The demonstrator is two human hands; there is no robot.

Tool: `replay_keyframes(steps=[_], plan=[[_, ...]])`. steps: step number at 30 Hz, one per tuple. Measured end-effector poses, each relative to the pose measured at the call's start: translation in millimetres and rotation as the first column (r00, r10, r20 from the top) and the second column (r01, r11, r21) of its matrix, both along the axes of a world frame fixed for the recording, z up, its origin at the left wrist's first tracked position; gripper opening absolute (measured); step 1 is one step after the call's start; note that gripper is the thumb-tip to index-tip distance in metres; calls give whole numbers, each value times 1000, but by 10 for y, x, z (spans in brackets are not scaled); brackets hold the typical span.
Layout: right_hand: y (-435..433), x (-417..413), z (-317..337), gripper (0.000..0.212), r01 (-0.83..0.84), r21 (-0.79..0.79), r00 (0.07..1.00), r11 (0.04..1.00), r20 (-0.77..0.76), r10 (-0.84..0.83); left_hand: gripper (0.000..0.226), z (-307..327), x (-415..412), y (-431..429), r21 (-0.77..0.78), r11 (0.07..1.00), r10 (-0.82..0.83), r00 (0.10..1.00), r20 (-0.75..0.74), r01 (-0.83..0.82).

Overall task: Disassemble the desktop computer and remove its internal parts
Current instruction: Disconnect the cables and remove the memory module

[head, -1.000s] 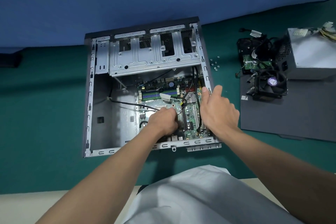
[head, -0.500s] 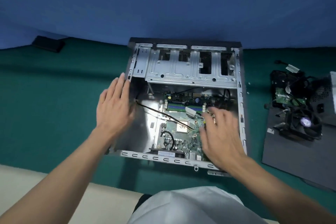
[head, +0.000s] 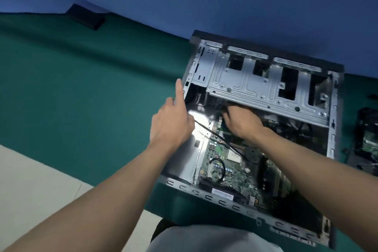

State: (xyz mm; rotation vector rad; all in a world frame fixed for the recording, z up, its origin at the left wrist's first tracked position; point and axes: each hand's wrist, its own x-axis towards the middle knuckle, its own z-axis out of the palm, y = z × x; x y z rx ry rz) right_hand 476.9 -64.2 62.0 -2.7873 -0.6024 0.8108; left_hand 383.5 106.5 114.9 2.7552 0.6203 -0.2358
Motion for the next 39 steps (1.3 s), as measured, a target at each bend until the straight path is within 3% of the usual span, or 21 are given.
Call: replay_keyframes(steps=[4, 11, 15, 19, 23, 30, 33, 39], plan=[[75, 194, -184, 19, -16, 2, 983, 1000, -181, 17, 84, 4, 1, -7, -1, 1000, 22, 1000, 17, -22], [99, 297, -302, 20, -39, 64, 964, 997, -259, 54, 82, -28, -1, -5, -3, 999, 36, 999, 33, -36], [68, 278, -351, 28, 30, 70, 951, 997, -308, -7, 83, -34, 4, -11, 12, 999, 34, 999, 24, -35], [69, 226, -382, 29, 10, 38, 974, 999, -225, -1, 82, -23, 12, -17, 16, 999, 36, 999, 12, -37], [79, 298, -336, 28, -3, 50, 957, 999, -289, 18, 82, 2, 15, -23, 19, 999, 34, 999, 5, -34], [31, 103, -286, 32, -44, 52, 980, 998, -190, 53, 83, 8, 3, -36, 40, 998, 40, 999, -3, -40], [10, 156, -284, 25, 1, 101, 982, 995, -189, 18, 83, 10, 18, -36, 36, 999, 41, 999, -5, -41], [53, 25, -314, 26, 43, 16, 995, 999, -89, -41, 83, 8, 14, -30, 25, 998, 50, 999, -2, -50]])
